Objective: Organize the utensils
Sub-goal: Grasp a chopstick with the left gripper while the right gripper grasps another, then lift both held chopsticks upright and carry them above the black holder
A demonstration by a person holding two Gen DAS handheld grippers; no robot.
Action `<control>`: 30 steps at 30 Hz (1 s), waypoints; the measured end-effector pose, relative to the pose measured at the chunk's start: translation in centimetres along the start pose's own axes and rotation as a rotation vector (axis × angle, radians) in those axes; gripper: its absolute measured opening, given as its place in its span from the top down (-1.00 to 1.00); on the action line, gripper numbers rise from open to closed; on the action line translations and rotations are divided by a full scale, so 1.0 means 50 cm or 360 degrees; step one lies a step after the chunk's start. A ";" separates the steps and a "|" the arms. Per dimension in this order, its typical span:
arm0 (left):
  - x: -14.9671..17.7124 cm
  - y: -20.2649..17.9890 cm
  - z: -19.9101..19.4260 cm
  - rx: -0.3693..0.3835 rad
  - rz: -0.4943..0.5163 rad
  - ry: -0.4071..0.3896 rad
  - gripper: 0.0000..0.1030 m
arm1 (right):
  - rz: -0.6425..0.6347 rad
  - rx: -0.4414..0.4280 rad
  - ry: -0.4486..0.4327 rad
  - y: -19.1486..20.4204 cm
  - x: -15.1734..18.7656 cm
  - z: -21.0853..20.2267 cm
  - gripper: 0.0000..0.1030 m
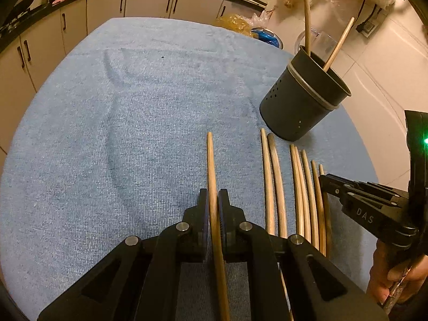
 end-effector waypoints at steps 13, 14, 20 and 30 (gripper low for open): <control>-0.020 -0.003 -0.088 0.0049 -0.0027 -0.0244 0.88 | 0.0244 -0.0455 -0.0461 -0.050 0.029 -0.157 0.89; -0.020 -0.004 -0.105 0.0042 -0.0032 -0.0263 0.88 | 0.0229 -0.0464 -0.0506 -0.050 0.031 -0.175 0.89; -0.025 -0.019 -0.211 0.0001 -0.0044 -0.0376 0.88 | 0.0165 -0.0536 -0.0797 -0.044 0.018 -0.299 0.89; -0.025 -0.077 -0.323 -0.0001 -0.0011 -0.0497 0.88 | 0.0129 -0.0624 -0.1005 -0.058 0.029 -0.402 0.89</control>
Point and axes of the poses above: each gripper's, at about its wrist camera, not at the fingertips, and z roughly the way its jaws point, y to its left, x to its underside, the point moved 9 cm from there along z, roughly the way its jaws point, and after that the axes turned 5 degrees about -x, right-handed, at the moved point
